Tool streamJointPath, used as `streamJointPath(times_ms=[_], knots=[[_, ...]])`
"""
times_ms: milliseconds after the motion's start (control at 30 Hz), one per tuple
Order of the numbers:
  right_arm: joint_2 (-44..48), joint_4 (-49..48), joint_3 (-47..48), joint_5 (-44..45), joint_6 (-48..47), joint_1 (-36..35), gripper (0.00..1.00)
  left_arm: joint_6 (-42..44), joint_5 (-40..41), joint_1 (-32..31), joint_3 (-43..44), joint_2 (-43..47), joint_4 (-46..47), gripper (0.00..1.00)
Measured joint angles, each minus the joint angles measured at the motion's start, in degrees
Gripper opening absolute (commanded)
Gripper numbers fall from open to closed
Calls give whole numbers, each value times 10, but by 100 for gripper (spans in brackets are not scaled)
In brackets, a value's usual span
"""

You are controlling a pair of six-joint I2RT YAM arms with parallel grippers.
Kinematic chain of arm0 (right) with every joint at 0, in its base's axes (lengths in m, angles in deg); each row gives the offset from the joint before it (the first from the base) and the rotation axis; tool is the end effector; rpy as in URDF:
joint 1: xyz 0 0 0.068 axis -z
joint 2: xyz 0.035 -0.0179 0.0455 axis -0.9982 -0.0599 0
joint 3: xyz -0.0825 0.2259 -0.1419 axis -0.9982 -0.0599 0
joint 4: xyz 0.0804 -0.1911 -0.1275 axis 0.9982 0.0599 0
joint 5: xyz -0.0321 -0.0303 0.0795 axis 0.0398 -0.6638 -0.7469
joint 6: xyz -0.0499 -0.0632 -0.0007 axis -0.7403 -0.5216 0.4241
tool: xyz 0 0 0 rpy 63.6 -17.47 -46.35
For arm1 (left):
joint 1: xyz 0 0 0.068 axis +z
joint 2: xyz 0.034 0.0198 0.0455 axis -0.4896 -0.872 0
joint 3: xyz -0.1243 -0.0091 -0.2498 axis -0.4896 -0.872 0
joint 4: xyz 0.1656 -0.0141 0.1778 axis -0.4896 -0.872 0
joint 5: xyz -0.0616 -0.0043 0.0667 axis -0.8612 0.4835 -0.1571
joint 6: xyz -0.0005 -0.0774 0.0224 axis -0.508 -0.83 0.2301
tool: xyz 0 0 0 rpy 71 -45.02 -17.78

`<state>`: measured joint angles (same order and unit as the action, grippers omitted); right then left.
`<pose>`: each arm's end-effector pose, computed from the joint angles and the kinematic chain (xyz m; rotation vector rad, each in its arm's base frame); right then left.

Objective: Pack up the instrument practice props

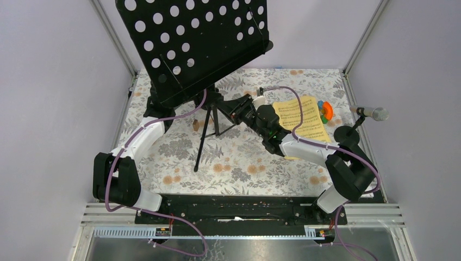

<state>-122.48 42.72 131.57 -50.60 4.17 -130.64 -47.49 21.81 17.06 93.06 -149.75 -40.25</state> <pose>0.2724 0.2642 0.3093 0.5053 1.6148 1.7149 0.3101 -0.1255 0.3570 0.8045 1.4353 -1.0280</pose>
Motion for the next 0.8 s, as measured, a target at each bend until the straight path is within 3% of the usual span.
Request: streamJointPath(times_ms=[267,800], knots=[[2,67,47,-11,-203,0,1,-4,3,4,0,0,1,0],[17,111,73,28,-946,-63,2,-30,-6,5,-9,-4,35,0]])
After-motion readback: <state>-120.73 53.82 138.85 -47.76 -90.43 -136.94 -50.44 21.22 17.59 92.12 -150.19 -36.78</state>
